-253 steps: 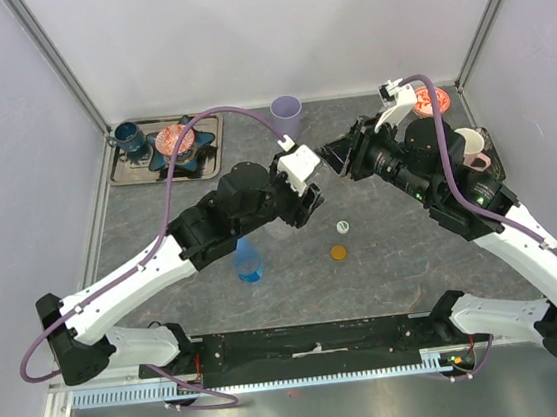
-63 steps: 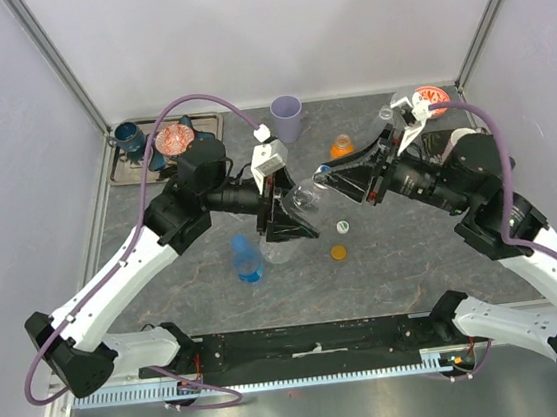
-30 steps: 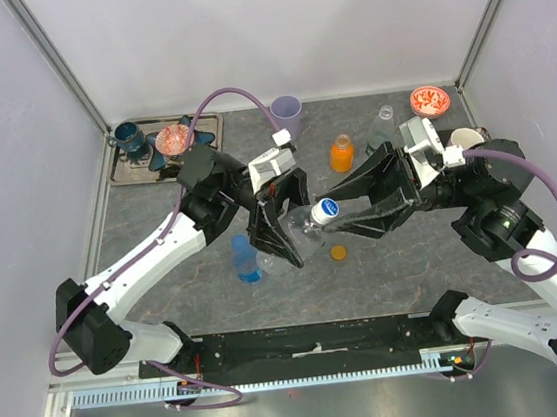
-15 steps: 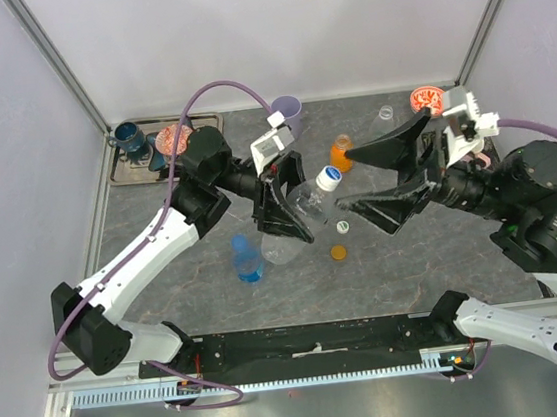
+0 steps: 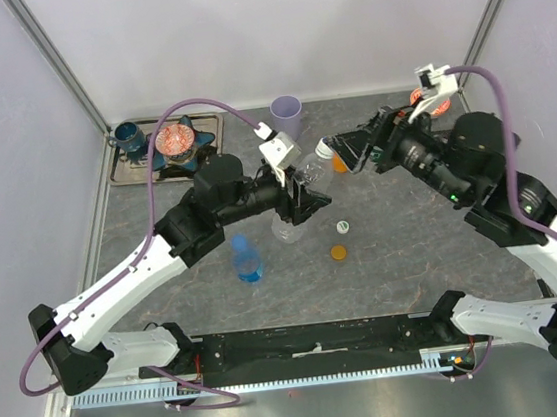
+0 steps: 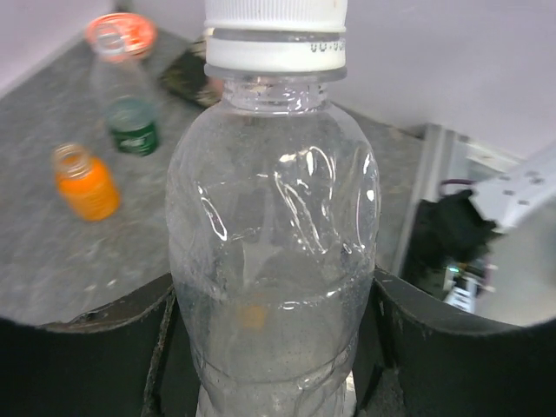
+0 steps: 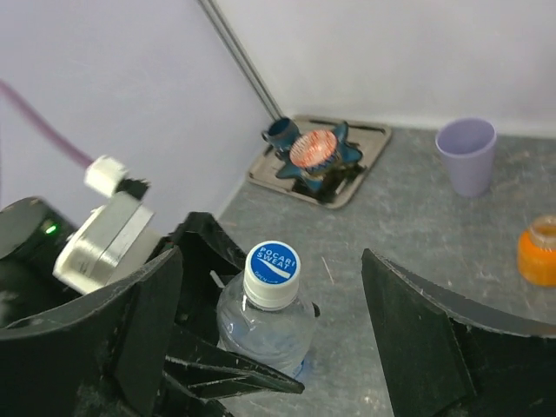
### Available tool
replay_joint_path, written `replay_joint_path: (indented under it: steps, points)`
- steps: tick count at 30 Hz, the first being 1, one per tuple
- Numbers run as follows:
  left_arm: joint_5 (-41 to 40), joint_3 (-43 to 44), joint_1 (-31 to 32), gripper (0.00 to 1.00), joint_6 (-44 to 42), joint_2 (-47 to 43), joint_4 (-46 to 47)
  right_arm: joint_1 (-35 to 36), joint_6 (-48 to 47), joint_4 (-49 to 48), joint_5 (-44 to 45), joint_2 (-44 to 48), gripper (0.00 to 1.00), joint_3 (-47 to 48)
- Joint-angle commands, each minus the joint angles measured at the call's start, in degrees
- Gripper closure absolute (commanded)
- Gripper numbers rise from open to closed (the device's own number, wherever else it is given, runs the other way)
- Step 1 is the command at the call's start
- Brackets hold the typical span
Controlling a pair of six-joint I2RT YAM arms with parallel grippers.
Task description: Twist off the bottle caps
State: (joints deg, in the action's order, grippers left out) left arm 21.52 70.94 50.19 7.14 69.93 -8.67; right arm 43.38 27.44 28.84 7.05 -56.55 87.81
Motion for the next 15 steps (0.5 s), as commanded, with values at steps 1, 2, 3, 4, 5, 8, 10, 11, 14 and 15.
replay_joint_path:
  steps: [1, 2, 3, 4, 5, 8, 10, 11, 14, 15]
  points:
    - [-23.9, -1.6, 3.3, 0.52, -7.0, -1.3, 0.2, 0.2, 3.8, 2.0, 4.4, -1.7, 0.12, 1.9]
    - [-24.7, -1.6, 4.0, 0.52, -8.8, -1.4, 0.3, 0.1, 3.8, 1.8, 4.1, -2.1, 0.14, 1.8]
    - [-25.4, -1.8, 4.4, 0.52, -9.3, -1.3, 0.5, 0.3, 4.1, 1.7, 3.8, -2.4, 0.15, 1.7]
    - [-26.4, -2.1, 4.6, 0.52, -9.5, -1.4, 1.0, 0.1, 4.2, 1.3, 3.5, -2.9, 0.17, 1.3]
    - [-26.6, -2.1, 4.9, 0.52, -9.7, -1.5, 1.2, 0.2, 4.5, 1.0, 3.3, -3.1, 0.18, 1.0]
    - [-27.2, -2.2, 5.3, 0.52, -9.9, -1.6, 1.5, 0.2, 4.6, 0.4, 2.8, -4.1, 0.23, 0.3]
    - [-27.4, -2.2, 5.4, 0.52, -10.0, -1.6, 1.4, 0.2, 4.6, 0.1, 2.1, -4.8, 0.26, -0.3]
    - [-27.5, -2.2, 5.5, 0.52, -10.1, -1.6, 1.5, 0.2, 4.6, 0.0, 2.0, -5.1, 0.27, -0.4]
    - [-27.4, -2.1, 5.8, 0.52, -10.4, -1.7, 1.3, 0.2, 4.5, -0.9, 1.7, -6.0, 0.30, -1.1]
    - [-27.4, -2.1, 5.9, 0.52, -10.5, -2.0, 1.4, 0.2, 4.2, -1.0, 1.9, -6.1, 0.30, -1.3]
